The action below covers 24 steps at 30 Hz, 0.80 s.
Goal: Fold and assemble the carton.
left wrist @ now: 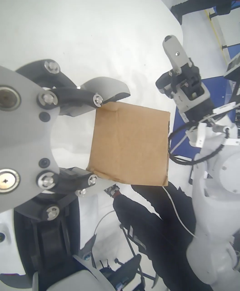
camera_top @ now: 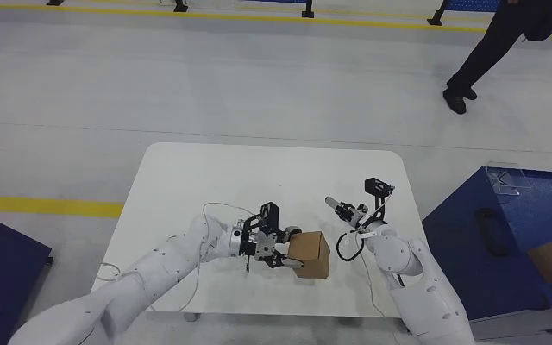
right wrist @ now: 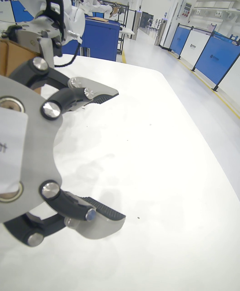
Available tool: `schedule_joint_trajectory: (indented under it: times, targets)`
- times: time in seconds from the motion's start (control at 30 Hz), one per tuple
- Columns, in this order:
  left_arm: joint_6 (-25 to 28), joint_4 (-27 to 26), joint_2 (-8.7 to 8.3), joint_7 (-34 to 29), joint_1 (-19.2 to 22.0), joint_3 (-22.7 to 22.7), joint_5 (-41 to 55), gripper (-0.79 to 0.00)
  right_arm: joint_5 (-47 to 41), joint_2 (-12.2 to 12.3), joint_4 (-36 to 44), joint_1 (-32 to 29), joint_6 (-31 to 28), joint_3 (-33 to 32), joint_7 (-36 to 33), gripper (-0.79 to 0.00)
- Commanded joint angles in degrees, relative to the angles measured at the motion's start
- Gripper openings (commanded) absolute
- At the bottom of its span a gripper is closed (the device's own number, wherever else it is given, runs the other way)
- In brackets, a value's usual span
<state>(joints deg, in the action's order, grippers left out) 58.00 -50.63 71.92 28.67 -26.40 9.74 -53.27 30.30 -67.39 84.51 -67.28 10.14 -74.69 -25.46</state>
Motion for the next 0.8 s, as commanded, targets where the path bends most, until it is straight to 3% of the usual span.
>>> schedule_joint_trajectory:
  times: [0.0,0.17,0.27,0.33,0.43,0.57,0.6,0.63,0.67,0.7,0.77]
  targets:
    - [0.0,-5.7,-3.05,-9.59,0.22,0.0,11.23,-0.785,-0.36,-0.03,-0.33,0.15,0.01,-0.23,-0.01,0.0]
    - [0.0,-10.34,-7.72,-41.73,1.92,0.0,42.98,-0.785,-0.92,-0.09,-1.45,0.43,0.1,-0.89,0.25,0.0]
    - [0.0,-8.56,-8.43,-63.96,2.87,0.0,63.46,-0.785,-1.16,-0.12,-2.11,0.59,0.0,-1.21,0.47,0.0]
    - [-0.75,-6.03,-8.01,-75.72,3.22,0.0,74.94,-0.785,-1.45,-0.16,-2.58,0.67,-0.09,-1.42,0.7,0.0]
    - [-7.01,-3.98,-6.6,-81.98,3.27,0.0,82.49,-0.785,-1.88,-0.23,-3.47,0.82,-0.41,-1.5,0.74,0.0]
    - [-10.17,0.89,-3.97,-85.14,3.11,0.0,86.39,-0.785,-1.94,-0.37,-4.34,0.99,-0.72,-1.09,0.81,0.0]
    - [-10.36,2.32,-3.21,-85.33,2.96,0.0,86.8,-0.683,-1.9,-0.4,-4.45,1.02,-0.77,-0.98,0.74,0.0]
    - [-10.59,3.68,-2.43,-85.56,2.91,0.0,86.83,-0.477,-1.84,-0.43,-4.59,1.05,-0.79,-0.88,0.62,0.0]
    - [-10.78,5.15,-1.66,-85.75,2.89,0.0,86.74,-0.074,-1.66,-0.44,-4.7,1.1,-0.77,-0.78,0.48,0.0]
    - [-10.79,6.94,-0.93,-85.75,3.01,0.0,86.55,0.0,-1.36,-0.45,-4.77,1.18,-0.76,-0.68,0.43,0.0]
    - [-10.6,10.21,0.48,-85.57,3.08,0.0,86.05,0.0,-0.89,-0.48,-4.88,1.29,-0.77,-0.47,0.29,0.0]
